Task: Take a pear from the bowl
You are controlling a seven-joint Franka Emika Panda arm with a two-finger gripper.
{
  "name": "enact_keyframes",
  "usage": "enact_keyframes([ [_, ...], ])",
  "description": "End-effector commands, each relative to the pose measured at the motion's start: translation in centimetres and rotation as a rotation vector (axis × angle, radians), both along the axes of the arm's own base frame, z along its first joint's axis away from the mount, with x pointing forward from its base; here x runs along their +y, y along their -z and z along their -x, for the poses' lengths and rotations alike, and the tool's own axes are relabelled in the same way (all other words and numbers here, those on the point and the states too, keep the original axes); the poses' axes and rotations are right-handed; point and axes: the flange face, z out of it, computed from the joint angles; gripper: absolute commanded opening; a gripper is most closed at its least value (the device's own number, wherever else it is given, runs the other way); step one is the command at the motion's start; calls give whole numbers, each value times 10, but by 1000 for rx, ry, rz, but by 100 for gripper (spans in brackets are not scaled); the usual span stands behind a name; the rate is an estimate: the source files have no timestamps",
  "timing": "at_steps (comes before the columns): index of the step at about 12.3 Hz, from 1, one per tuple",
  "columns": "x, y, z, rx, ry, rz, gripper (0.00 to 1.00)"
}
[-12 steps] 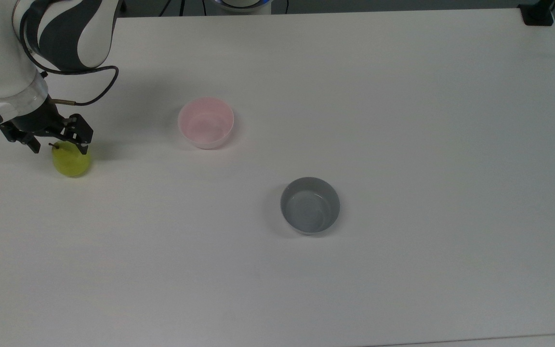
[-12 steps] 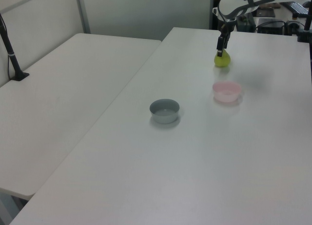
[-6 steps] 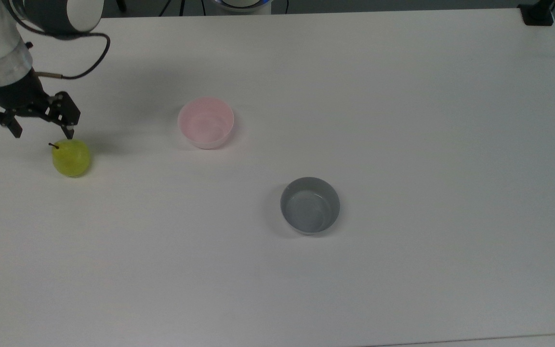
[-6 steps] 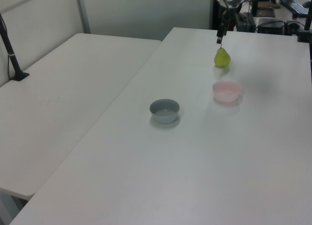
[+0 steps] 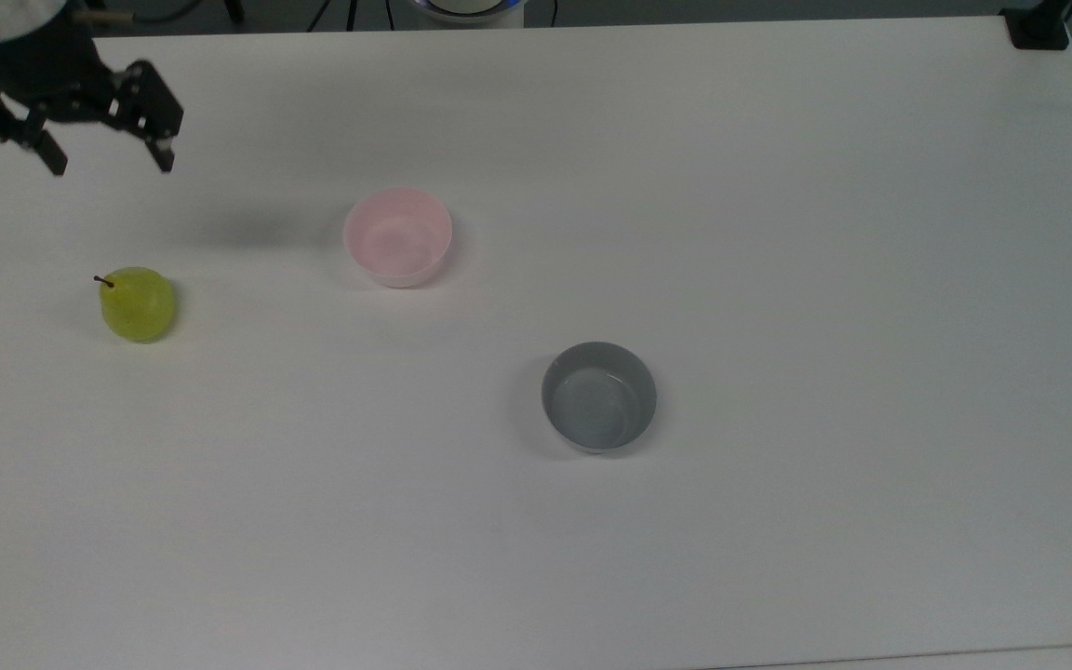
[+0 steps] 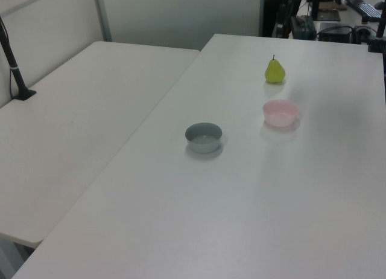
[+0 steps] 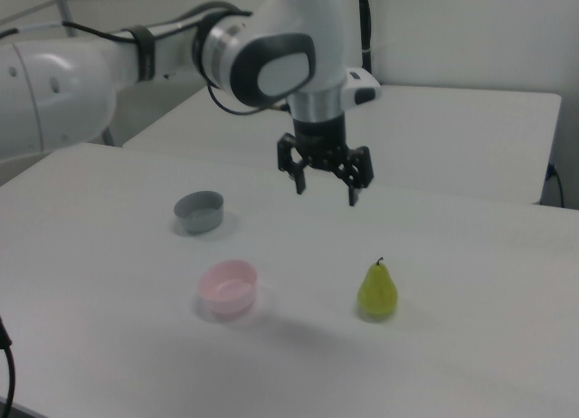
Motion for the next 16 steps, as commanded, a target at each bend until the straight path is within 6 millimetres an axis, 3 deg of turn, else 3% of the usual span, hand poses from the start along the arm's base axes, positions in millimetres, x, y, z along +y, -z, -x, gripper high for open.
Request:
enact_keyframes([
  [1,40,-44,32,47,39,-44,100],
  [4,68,-75,46,54,101,-68,100],
  [8,121,-109,63,67,173,-90,100],
  [12,153,-110,70,52,149,-44,100],
  [14,175,-98,65,37,110,-32,100],
  [16,180,-88,59,15,41,-24,100],
])
